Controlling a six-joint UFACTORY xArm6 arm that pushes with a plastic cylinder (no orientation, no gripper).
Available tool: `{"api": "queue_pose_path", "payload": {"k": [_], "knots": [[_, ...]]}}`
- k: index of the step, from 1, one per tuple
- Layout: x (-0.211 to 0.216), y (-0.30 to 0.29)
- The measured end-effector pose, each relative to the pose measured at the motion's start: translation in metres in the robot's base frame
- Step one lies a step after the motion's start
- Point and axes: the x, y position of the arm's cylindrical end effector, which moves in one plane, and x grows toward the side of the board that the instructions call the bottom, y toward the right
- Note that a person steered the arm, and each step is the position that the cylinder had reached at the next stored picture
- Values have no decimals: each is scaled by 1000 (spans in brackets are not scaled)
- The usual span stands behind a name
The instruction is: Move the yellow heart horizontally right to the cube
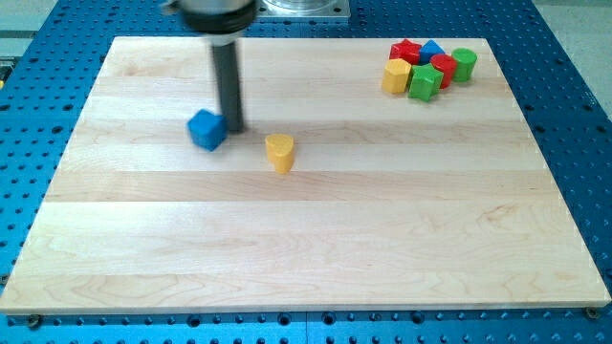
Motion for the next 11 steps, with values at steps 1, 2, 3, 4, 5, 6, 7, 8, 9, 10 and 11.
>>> {"api": "queue_pose_path", "payload": {"k": [1,2,3,4,5,6,7,8,9,10,11], "knots": [[23,-40],[57,-10],[59,-62],[63,-90],[0,-23],[-4,82],[29,125],[38,141],[65,88],[53,1],[74,8]]}}
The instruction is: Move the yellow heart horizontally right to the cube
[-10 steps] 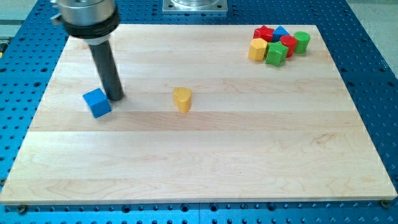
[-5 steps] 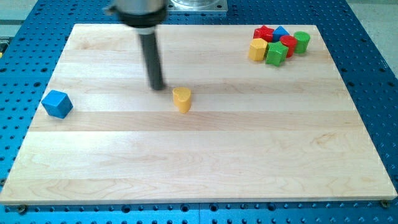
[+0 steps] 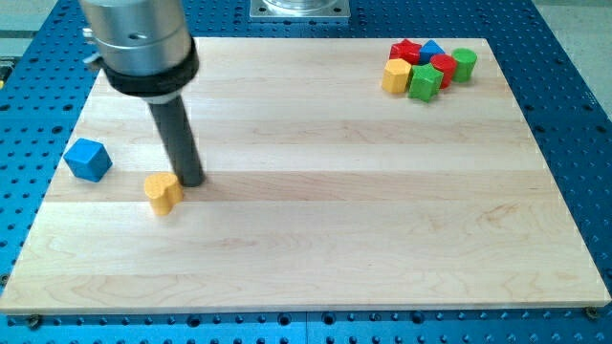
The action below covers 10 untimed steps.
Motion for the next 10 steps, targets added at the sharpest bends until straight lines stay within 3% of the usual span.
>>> {"api": "queue_pose_path", "payload": {"k": [1,2,3,6,8,9,10], "knots": [[22,12],[73,-42],[38,-60],[68,-56],[59,-81],[59,-63],[44,6]]}}
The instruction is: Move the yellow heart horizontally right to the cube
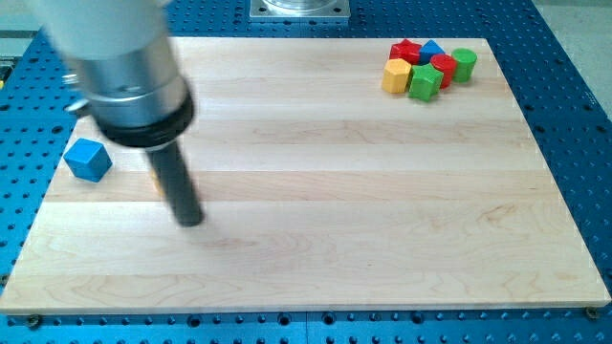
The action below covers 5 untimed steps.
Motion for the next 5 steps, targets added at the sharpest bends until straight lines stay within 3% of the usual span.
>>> {"api": "queue_pose_path", "payload": {"k": [2,3,5], "knots": [[-48,-57],[-41,-21],[-43,-59]]}}
